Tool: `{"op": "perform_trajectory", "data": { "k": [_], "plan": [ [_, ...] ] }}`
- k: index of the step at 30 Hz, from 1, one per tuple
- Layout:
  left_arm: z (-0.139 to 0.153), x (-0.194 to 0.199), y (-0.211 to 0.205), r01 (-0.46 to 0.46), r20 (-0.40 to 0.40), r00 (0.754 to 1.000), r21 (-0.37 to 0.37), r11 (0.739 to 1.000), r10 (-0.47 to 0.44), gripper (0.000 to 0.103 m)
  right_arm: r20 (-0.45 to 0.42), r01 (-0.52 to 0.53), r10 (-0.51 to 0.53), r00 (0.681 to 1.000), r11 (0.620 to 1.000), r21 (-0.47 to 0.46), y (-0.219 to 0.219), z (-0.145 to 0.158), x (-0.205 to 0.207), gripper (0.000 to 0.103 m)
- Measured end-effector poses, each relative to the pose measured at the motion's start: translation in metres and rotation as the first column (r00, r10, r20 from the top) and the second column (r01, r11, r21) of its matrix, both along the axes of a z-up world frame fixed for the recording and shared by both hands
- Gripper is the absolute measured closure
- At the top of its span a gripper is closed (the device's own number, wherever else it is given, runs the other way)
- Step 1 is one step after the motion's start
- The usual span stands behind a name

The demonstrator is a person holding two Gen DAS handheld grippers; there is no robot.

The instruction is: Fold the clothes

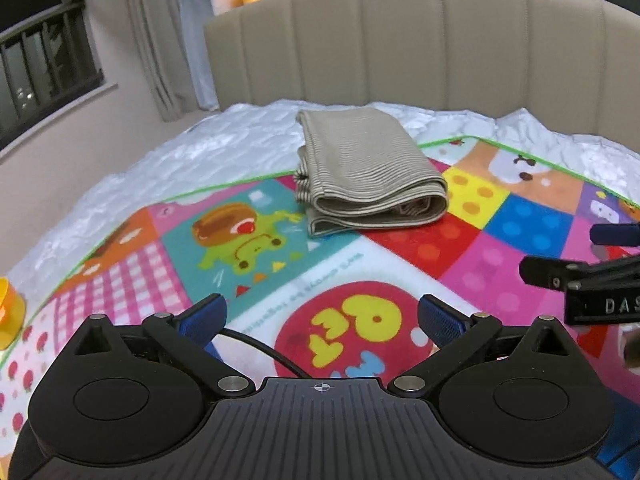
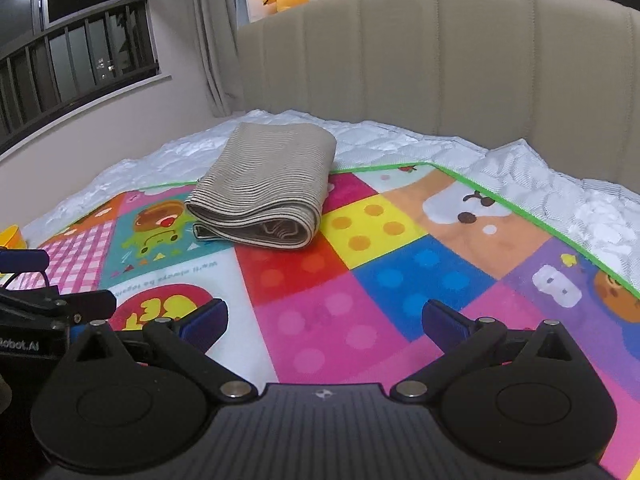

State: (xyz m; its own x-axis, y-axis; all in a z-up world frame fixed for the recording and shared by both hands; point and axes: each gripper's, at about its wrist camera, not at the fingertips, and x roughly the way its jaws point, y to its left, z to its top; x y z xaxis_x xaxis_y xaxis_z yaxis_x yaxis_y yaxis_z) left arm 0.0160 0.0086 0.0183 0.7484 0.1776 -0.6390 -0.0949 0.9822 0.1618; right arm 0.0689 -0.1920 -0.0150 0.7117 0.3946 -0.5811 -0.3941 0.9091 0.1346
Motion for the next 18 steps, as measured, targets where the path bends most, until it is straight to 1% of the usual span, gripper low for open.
{"op": "perform_trajectory", "data": {
  "k": [7, 13, 18],
  "plan": [
    [-0.0035, -0.0006, -0.0001, 0.005, -0.017, 1.000, 0.000, 1.000, -0.005, 0.000, 0.010, -0.037, 0.037, 0.999, 0.999, 0.000, 0.0063, 0.0034, -0.0083, 0.000],
    [-0.0057, 0.0025, 0.0006, 0.004, -0.029, 1.000, -0.001, 1.000, -0.004, 0.000, -0.008, -0.012, 0.012, 1.000, 1.000, 0.016, 0.0019, 0.0016, -0.0051, 0.000],
    [-0.0066, 0.0040, 0.0010, 0.002, -0.036, 0.999, -0.001, 1.000, -0.002, 0.000, -0.005, -0.019, 0.019, 1.000, 1.000, 0.015, 0.0022, 0.0024, -0.0059, 0.000]
  ]
}}
